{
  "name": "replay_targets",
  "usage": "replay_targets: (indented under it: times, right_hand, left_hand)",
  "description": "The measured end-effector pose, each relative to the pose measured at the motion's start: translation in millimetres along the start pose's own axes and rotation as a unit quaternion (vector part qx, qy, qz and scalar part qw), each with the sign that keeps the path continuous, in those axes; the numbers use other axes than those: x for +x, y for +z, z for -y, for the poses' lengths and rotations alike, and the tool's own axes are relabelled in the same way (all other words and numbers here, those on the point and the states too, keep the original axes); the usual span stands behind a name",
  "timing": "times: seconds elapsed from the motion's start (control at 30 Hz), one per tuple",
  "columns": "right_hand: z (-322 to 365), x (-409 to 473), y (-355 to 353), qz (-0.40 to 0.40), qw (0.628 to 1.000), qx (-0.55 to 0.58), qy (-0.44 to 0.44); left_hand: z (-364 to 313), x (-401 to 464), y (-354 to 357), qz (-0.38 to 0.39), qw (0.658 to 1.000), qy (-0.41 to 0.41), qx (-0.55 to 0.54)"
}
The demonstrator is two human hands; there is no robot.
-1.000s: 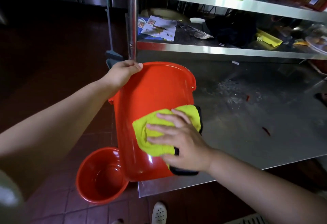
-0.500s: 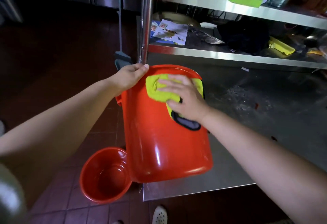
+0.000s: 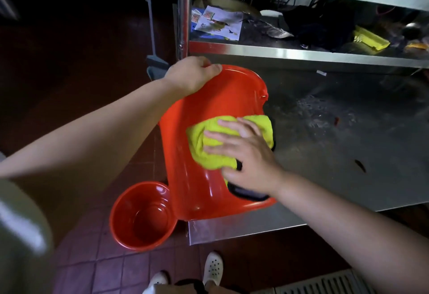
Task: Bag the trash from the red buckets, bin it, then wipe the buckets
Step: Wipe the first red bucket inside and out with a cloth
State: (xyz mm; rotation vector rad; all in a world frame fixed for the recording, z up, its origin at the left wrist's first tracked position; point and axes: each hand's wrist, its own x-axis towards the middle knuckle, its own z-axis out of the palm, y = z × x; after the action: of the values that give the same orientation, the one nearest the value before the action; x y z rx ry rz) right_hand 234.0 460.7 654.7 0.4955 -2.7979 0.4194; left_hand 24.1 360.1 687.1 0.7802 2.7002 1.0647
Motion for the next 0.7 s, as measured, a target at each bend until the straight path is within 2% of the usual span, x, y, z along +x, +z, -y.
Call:
replay_targets:
  times: [0.1, 0.27, 0.37, 0.6, 0.7]
  right_hand:
    - [17, -36, 6, 0.030, 0.998, 0.015, -0.054]
    - [15, -28, 9, 0.055, 0.992, 0.035, -0.105]
    - [2, 4, 8, 0.018, 0.996, 0.028, -0.081]
    - [-55, 87, -9, -0.069, 0.995, 0.040, 0.058]
    - [-56, 99, -8, -0.064, 0.995, 0.026, 0.075]
  left_hand:
    - [8, 1, 2, -0.011, 0.999, -0.036, -0.029]
    - [35, -2, -5, -0.009, 0.980, -0.065, -0.187]
    - [48, -4, -8, -0.010, 0.966, -0.060, -0.249]
    - [59, -5, 0, -0.021, 0.952, -0.045, -0.302]
    - [65, -13, 5, -0.009, 0.941, -0.054, -0.333]
